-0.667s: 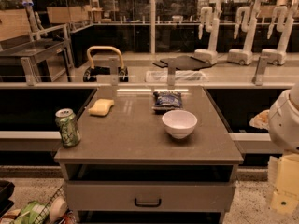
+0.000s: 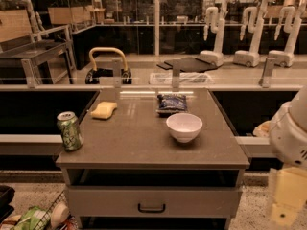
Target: Open bottom drawer
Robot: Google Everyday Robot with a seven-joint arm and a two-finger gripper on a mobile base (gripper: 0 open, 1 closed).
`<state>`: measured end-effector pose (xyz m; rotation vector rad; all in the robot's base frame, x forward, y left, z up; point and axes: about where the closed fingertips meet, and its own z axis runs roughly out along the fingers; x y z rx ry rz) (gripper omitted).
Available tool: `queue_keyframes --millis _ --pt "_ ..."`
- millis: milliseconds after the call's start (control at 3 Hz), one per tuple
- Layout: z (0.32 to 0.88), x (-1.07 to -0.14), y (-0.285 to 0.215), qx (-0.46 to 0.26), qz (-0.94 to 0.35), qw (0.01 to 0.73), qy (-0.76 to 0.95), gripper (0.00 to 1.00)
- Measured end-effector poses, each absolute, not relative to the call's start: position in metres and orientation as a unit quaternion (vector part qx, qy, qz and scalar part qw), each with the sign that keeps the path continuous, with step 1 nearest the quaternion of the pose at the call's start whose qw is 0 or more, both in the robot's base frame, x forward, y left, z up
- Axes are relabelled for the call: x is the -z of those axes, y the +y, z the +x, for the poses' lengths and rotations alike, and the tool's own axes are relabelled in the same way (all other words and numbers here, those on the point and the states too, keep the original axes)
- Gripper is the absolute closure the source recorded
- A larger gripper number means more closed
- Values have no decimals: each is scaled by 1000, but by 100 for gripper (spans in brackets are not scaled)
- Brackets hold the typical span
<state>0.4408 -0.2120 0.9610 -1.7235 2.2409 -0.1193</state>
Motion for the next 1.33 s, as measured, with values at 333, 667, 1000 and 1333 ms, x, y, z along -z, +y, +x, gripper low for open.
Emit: queue_keyframes --millis 333,667,1000,1333 --pt "436 -904 -195 51 -589 162 790 0" --pt "439 -829 -173 54 -576 155 801 0" --pt "435 -706 -145 48 -571 134 809 0" --pt "447 -636 -120 46 -572 149 805 0"
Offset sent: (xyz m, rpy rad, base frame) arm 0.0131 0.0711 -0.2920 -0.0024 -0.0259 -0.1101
